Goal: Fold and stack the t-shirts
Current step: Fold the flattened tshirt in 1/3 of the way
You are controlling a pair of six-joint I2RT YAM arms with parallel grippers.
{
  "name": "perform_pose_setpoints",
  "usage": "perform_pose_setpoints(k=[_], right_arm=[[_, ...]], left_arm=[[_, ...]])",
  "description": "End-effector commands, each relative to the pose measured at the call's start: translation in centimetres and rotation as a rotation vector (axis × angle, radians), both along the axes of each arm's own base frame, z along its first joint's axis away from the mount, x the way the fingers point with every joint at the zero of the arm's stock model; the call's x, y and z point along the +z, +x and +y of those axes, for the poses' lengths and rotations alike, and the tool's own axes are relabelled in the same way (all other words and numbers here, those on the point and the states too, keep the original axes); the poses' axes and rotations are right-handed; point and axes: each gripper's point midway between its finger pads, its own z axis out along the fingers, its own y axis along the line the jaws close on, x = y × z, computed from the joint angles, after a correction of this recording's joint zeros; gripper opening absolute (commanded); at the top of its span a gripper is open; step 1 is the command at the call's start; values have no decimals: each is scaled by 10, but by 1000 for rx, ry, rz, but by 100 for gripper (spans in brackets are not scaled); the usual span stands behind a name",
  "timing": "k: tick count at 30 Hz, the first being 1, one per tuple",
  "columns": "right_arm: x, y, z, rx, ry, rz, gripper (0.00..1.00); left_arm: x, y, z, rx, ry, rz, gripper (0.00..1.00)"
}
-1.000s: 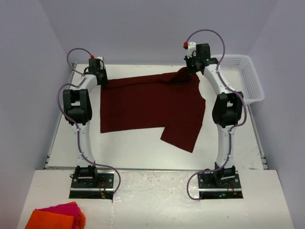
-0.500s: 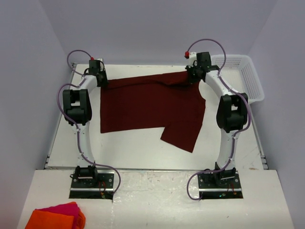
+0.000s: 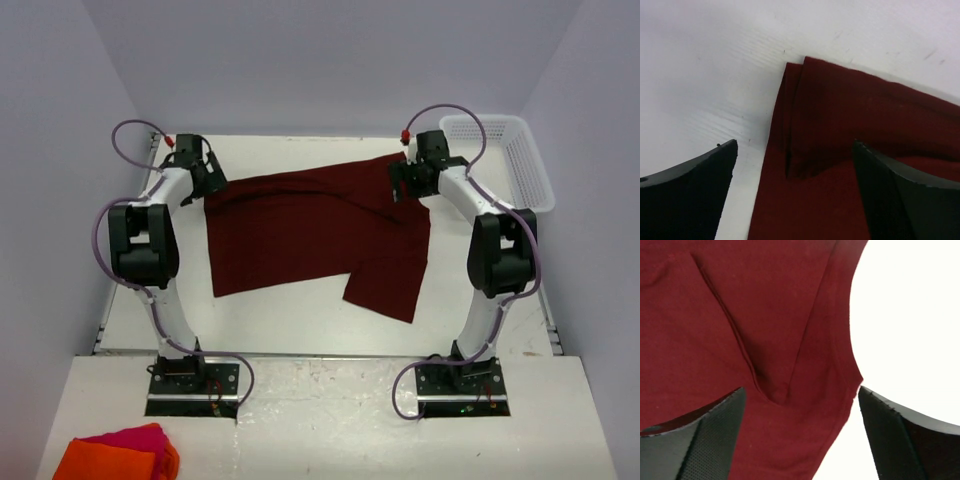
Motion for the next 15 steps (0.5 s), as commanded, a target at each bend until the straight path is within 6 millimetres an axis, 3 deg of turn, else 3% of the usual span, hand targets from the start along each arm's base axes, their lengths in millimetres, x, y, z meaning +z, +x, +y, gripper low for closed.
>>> perform_pose_setpoints(k=[1,3,4,5,6,7,8,9,10,11,12,13,14,15], right_arm=[[60,14,13,-30,2,-138,95],[68,19,24,3,38,-143,96],[85,28,33,17,73,-177,96],[89,33,38,9,99,-175,96],[76,37,43,14,110,-129,96],[97,49,55,58,157,-162,94],[95,52,62,85,172,-139,76],[92,50,67,106,188,-101,50],[93,59,79,145,233,-101,22],[91,61,84,159,252,-93,6],[90,63,89,172,273,-92,0],[87,67,98,204,309,-82,4],[84,67,101,220,319,-68,18],[79,64,104,227,328,-38,47]], left_arm=[[79,22,5,54,-13,-198,100],[84,25,0,39,-25,-178,100],[94,31,-3,30,-32,-204,100],[96,36,-10,-1,-50,-218,100],[92,43,-14,-30,-64,-219,93],[87,46,-20,-57,-82,-210,90],[82,50,-32,-109,-123,-202,83],[67,54,-34,-137,-118,-166,51],[58,53,-35,-137,-118,-141,33],[49,51,-36,-137,-121,-118,16],[36,50,-37,-140,-128,-95,0],[32,49,-44,-165,-158,-90,0],[27,49,-47,-176,-171,-81,0],[23,50,-49,-187,-180,-77,0]])
